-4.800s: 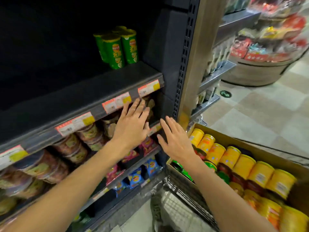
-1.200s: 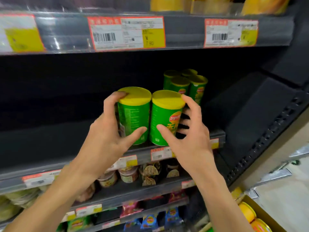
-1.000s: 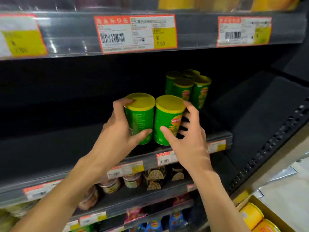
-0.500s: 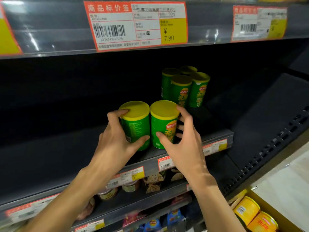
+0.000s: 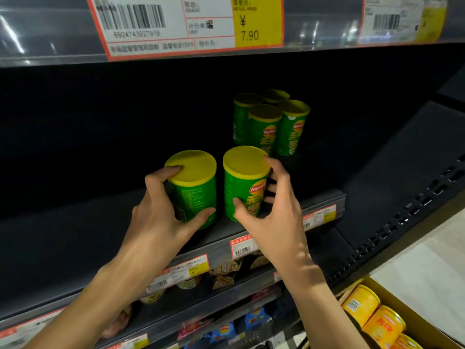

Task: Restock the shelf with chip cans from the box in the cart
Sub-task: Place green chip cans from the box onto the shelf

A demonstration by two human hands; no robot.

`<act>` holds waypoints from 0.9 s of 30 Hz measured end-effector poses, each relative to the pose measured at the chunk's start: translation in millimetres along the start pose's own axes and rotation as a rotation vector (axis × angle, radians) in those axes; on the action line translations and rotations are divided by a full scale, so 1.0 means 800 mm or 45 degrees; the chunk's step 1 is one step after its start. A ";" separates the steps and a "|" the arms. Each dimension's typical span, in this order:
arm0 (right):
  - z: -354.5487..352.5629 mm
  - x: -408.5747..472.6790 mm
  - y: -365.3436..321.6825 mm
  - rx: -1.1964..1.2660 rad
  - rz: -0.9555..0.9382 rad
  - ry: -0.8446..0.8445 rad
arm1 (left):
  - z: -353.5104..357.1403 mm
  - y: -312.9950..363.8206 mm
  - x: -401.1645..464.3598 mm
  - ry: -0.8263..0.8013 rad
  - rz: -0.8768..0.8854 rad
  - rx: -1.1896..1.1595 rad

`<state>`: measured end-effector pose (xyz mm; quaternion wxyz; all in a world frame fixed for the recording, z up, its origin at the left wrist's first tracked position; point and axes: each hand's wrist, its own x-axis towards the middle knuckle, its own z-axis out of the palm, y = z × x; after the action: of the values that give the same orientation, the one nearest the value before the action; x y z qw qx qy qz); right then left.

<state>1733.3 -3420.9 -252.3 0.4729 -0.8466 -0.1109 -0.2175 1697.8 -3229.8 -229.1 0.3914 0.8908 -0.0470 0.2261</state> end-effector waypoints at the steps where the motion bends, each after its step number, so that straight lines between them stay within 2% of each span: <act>1: -0.002 0.001 0.003 0.002 0.003 0.014 | 0.000 0.000 0.000 0.008 0.010 0.007; 16: -0.060 0.079 0.082 -0.047 0.034 0.279 | 0.003 -0.003 -0.003 -0.040 -0.011 0.002; 27: -0.065 0.123 0.118 -0.198 0.144 0.318 | 0.007 -0.002 -0.004 0.005 0.053 0.067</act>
<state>1842.9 -3516.4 -252.8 0.4275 -0.8520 0.0136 -0.3020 1697.6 -3233.3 -234.8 0.3631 0.8992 -0.0588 0.2370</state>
